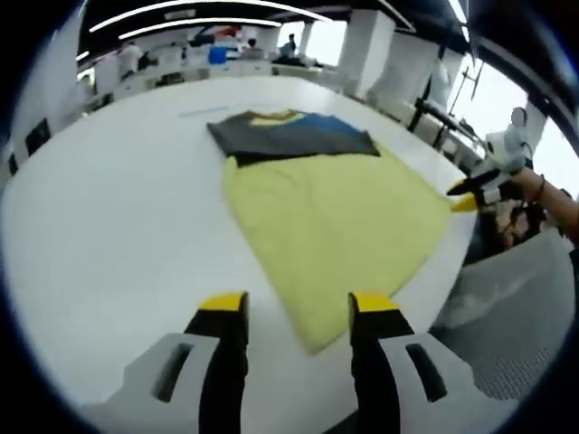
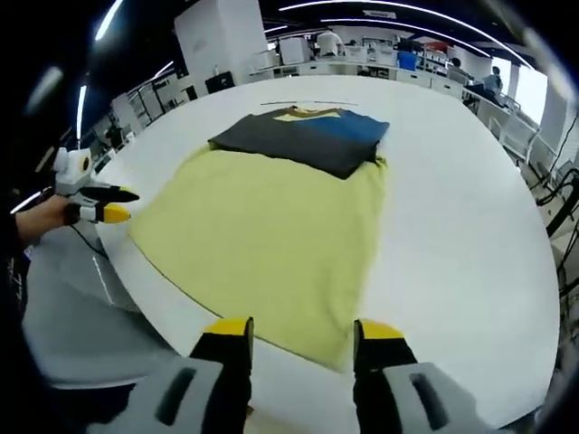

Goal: Fold the garment on the visible template until the final outline fits inside the template.

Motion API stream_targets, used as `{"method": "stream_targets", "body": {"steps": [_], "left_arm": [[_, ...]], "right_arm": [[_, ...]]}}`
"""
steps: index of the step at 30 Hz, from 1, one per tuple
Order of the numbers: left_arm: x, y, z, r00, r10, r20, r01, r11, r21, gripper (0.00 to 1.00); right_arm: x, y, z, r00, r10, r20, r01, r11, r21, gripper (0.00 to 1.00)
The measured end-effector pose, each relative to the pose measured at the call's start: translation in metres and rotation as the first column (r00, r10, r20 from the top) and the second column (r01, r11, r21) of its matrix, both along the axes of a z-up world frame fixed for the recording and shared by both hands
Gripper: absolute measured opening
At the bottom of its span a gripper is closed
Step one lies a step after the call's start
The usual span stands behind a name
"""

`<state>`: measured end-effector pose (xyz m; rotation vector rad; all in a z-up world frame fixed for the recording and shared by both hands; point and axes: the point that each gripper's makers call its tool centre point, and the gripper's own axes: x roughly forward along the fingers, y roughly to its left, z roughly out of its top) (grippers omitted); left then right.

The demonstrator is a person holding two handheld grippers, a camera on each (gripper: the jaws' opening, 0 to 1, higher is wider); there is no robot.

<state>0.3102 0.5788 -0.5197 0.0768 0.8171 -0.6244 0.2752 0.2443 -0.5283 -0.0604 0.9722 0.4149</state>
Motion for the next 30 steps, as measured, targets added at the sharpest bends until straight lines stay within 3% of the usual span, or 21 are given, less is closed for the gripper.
{"method": "stream_targets", "body": {"steps": [2, 6, 12, 16, 21, 25, 30], "left_arm": [[-0.008, 0.003, -0.008, 0.999, -0.005, -0.047, 0.007, 0.999, 0.034, 0.33], [-0.012, 0.002, -0.012, 0.997, 0.033, -0.075, -0.033, 0.999, -0.011, 0.23], [-0.013, 0.006, -0.016, 0.994, 0.065, -0.09, -0.064, 0.998, 0.014, 0.19], [-0.014, 0.002, -0.016, 0.993, 0.07, -0.091, -0.071, 0.997, -0.005, 0.17], [-0.016, -0.002, -0.017, 0.993, 0.072, -0.098, -0.074, 0.997, -0.014, 0.15], [-0.022, 0.002, -0.02, 0.982, 0.125, -0.141, -0.127, 0.992, -0.009, 0.04], [-0.022, 0.002, -0.018, 0.981, 0.134, -0.137, -0.138, 0.99, -0.019, 0.02]], "right_arm": [[-0.002, -0.004, -0.003, 1.0, 0.001, -0.002, -0.001, 0.999, -0.033, 0.32], [-0.003, -0.006, -0.006, 1.0, -0.008, -0.003, 0.008, 0.999, -0.044, 0.29], [-0.002, -0.013, -0.006, 0.999, -0.054, 0.0, 0.054, 0.998, -0.037, 0.22], [-0.004, -0.021, -0.011, 0.998, -0.067, -0.008, 0.067, 0.996, -0.065, 0.2], [-0.004, -0.02, -0.011, 0.996, -0.091, -0.005, 0.091, 0.995, -0.028, 0.15], [-0.003, -0.022, -0.011, 0.996, -0.092, 0.002, 0.092, 0.995, -0.043, 0.11], [-0.002, -0.021, -0.012, 0.995, -0.102, 0.009, 0.102, 0.994, -0.036, 0.03]]}}
